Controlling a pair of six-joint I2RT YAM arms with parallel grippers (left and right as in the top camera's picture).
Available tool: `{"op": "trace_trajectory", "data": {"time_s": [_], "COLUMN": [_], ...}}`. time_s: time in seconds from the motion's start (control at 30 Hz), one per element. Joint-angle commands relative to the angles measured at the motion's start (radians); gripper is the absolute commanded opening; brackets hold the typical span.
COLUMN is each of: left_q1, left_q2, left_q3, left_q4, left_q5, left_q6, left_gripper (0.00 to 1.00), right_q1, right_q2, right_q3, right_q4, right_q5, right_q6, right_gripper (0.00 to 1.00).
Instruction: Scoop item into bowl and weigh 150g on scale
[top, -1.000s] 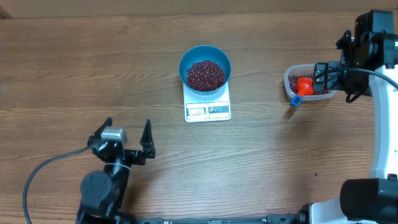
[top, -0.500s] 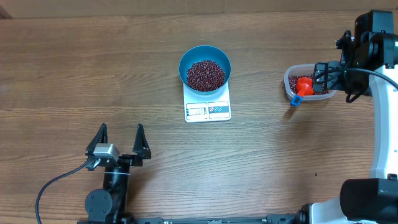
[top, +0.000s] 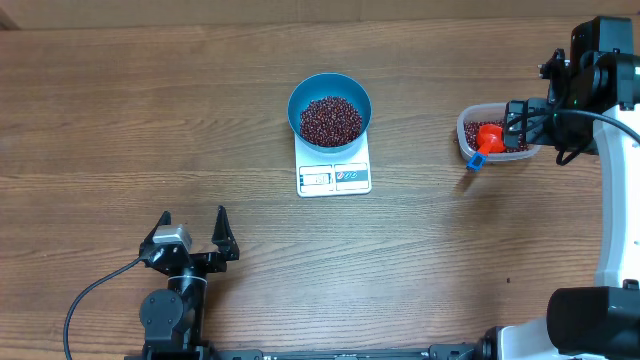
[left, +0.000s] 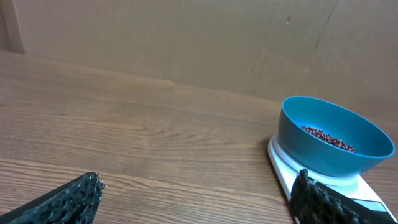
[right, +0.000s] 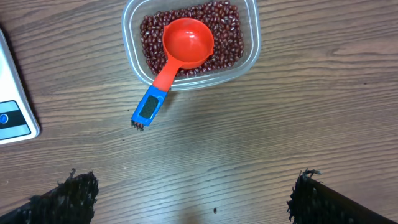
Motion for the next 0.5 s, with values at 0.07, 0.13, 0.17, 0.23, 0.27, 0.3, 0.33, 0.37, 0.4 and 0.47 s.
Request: {"op": "trace_trajectory", "data": {"time_s": [0.07, 0.13, 0.17, 0.23, 0.27, 0.3, 0.33, 0.37, 0.4, 0.47], "left_q1": [0.006, 0.006, 0.006, 0.006, 0.006, 0.006, 0.006, 0.006, 0.006, 0.006], "left_q2": [-0.011, -0.011, -0.011, -0.011, -0.011, -0.011, -0.011, -0.011, -0.011, -0.011], "left_q3": [-0.004, -0.004, -0.004, -0.004, -0.004, -0.004, -0.004, -0.004, -0.004, -0.004], "left_q4": [0.000, 0.000, 0.000, -0.001, -0.001, -0.002, -0.002, -0.002, -0.002, -0.003], "left_q5": [-0.008, -0.006, -0.006, 0.013, 0.019, 0.020, 0.020, 0.021, 0.020, 0.020], "left_q6": [0.052, 0.066, 0.068, 0.103, 0.112, 0.115, 0.115, 0.117, 0.119, 0.119], "left_gripper": [0.99, 1.00, 0.99, 0.99, 0.99, 1.00, 0.99, 1.00, 1.00, 1.00], "right_q1": [-0.004, -0.004, -0.004, -0.004, -0.004, -0.004, -0.004, -0.004, -0.004, -0.004], "right_q2": [-0.013, -0.013, -0.013, -0.013, -0.013, -0.013, -0.013, -0.013, -0.013, -0.013], "right_q3": [0.013, 0.013, 0.013, 0.013, 0.013, 0.013, 0.013, 0.013, 0.013, 0.013], "right_q4": [0.003, 0.003, 0.003, 0.003, 0.003, 0.003, 0.003, 0.003, 0.003, 0.003], "right_q5": [0.010, 0.010, 0.010, 0.010, 0.010, 0.010, 0.010, 0.010, 0.010, 0.010], "right_q6": [-0.005, -0.005, -0.005, -0.005, -0.005, -0.004, -0.005, -0.005, -0.005, -0.005], "right_gripper": [1.00, 1.00, 1.00, 1.00, 1.00, 1.00, 1.00, 1.00, 1.00, 1.00]}}
